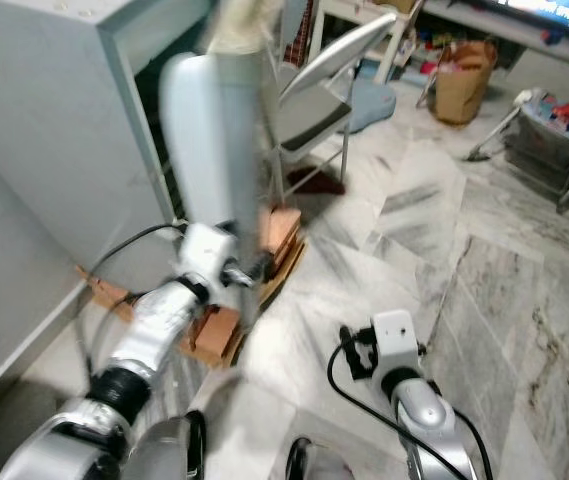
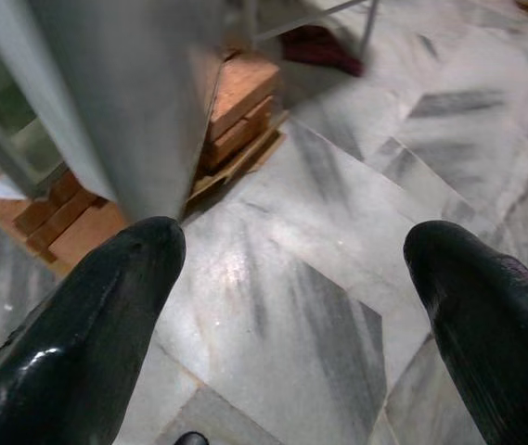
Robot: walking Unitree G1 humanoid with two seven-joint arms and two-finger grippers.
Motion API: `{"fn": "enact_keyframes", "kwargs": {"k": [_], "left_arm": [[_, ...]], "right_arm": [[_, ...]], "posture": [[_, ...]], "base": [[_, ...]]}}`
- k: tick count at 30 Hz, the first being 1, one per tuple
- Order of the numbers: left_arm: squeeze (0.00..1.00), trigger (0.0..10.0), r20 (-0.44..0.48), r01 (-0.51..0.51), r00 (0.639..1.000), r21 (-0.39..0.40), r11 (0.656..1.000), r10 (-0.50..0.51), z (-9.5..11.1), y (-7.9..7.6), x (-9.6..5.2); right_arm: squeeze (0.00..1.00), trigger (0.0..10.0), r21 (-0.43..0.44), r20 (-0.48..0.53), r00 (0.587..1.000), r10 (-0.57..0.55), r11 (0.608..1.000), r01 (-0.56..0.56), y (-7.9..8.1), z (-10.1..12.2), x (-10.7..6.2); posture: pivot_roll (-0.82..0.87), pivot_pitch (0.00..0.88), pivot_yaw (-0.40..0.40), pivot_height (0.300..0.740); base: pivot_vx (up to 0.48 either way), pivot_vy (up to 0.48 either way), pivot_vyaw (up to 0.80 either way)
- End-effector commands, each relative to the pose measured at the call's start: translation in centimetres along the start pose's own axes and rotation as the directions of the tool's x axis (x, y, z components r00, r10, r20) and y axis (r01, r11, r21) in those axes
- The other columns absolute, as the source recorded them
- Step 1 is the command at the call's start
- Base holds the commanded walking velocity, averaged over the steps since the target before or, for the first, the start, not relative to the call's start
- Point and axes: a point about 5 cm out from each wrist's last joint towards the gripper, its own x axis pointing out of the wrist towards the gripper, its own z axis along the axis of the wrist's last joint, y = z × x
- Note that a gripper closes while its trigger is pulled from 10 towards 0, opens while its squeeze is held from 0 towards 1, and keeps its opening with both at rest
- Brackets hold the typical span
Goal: Restocking fridge
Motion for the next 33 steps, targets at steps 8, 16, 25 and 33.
{"fn": "enact_keyframes", "kwargs": {"k": [8,16,25,33], "left_arm": [[0.0,10.0,-0.014,-0.249,0.968,0.037,0.968,0.249,0.6,6.3,-2.9],[0.0,10.0,-0.139,-0.397,0.904,0.077,0.915,0.404,-3.0,7.4,-8.9],[0.0,10.0,-0.208,-0.481,0.845,0.11,0.87,0.493,-4.6,7.2,-13.0],[0.0,10.0,-0.187,-0.488,0.839,0.16,0.858,0.512,-3.4,6.8,-13.6]], "right_arm": [[0.0,10.0,0.007,-0.018,1.0,-0.009,1.0,0.009,-0.3,-0.7,0.1],[0.0,10.0,0.065,0.127,0.991,-0.053,0.997,0.045,-0.1,1.6,0.7],[0.0,10.0,0.092,0.201,0.976,-0.085,0.993,0.068,0.1,3.8,2.0],[0.0,10.0,0.075,0.283,0.958,-0.055,0.997,0.035,1.4,6.2,2.9]], "posture": [[0.01,0.111,-0.055,0.74],[0.01,0.091,-0.032,0.74],[0.05,0.075,-0.035,0.74],[0.07,0.11,-0.036,0.74]], "base": [[0.0,0.0,0.0],[0.0,0.0,0.0],[0.057,0.0,-0.11],[0.38,-0.163,-0.8]]}}
